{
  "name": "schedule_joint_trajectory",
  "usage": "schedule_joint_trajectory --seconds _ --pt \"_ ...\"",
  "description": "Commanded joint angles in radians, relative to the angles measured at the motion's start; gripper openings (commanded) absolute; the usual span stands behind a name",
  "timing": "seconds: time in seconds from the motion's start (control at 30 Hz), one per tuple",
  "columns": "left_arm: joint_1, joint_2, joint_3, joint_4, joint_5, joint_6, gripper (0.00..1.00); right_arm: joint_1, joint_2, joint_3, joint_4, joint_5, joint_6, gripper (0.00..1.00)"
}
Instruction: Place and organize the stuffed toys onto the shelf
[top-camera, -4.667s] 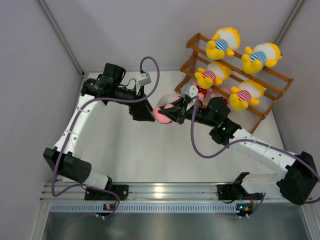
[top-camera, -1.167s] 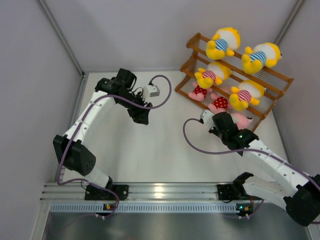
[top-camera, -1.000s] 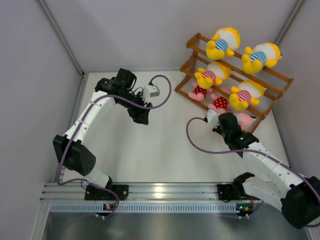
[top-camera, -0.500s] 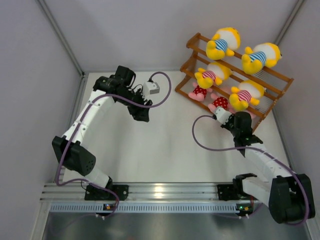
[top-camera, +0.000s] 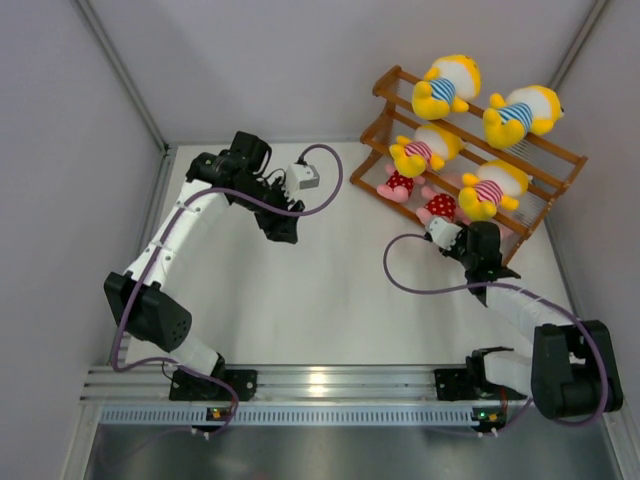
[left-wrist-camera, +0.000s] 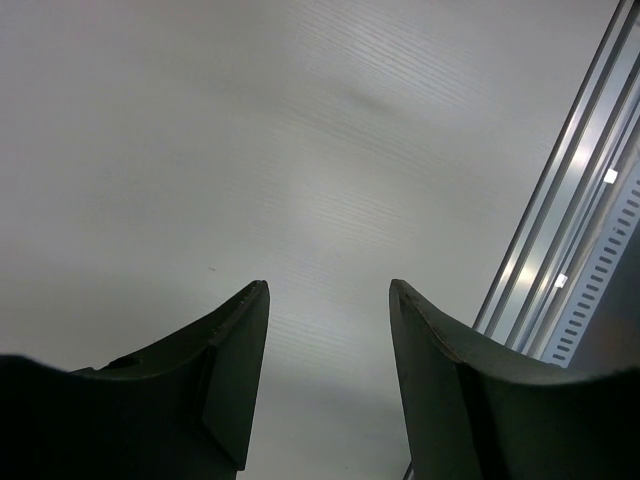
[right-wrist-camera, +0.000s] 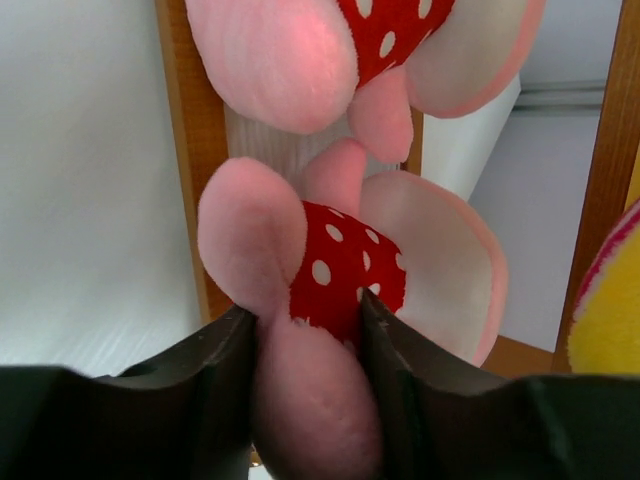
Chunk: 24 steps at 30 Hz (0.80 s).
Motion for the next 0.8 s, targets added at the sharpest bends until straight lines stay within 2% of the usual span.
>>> schedule_joint_trajectory --seconds 0.0,0.2,0.33,0.43,0.63,0.77 --pt "0.001 -0.046 0.019 0.009 -0.001 0.03 0.57 -0.015 -0.016 0.027 -0.002 0.02 -0.023 0.42" --pt "0.0 -0.051 0.014 0.007 0.005 0.047 0.57 0.031 -0.151 0.034 -0.157 -0.001 -0.052 0.66" --pt "0.001 -0.046 0.021 0.007 -0.007 0.047 0.58 0.069 -0.212 0.07 -0.323 -0.009 -0.03 0.75" --pt "0.0 -0.054 0.018 0.007 -0.003 0.045 0.58 0.092 -0.222 0.1 -0.401 -0.002 -0.033 0.79" --pt "0.001 -0.08 0.002 0.007 -0.014 0.05 0.58 0.132 -0.214 0.146 -0.481 0.012 0.016 0.8" --pt "0.001 -0.097 -0.015 0.009 -0.017 0.059 0.58 0.273 -0.184 0.244 -0.613 0.023 0.143 0.76"
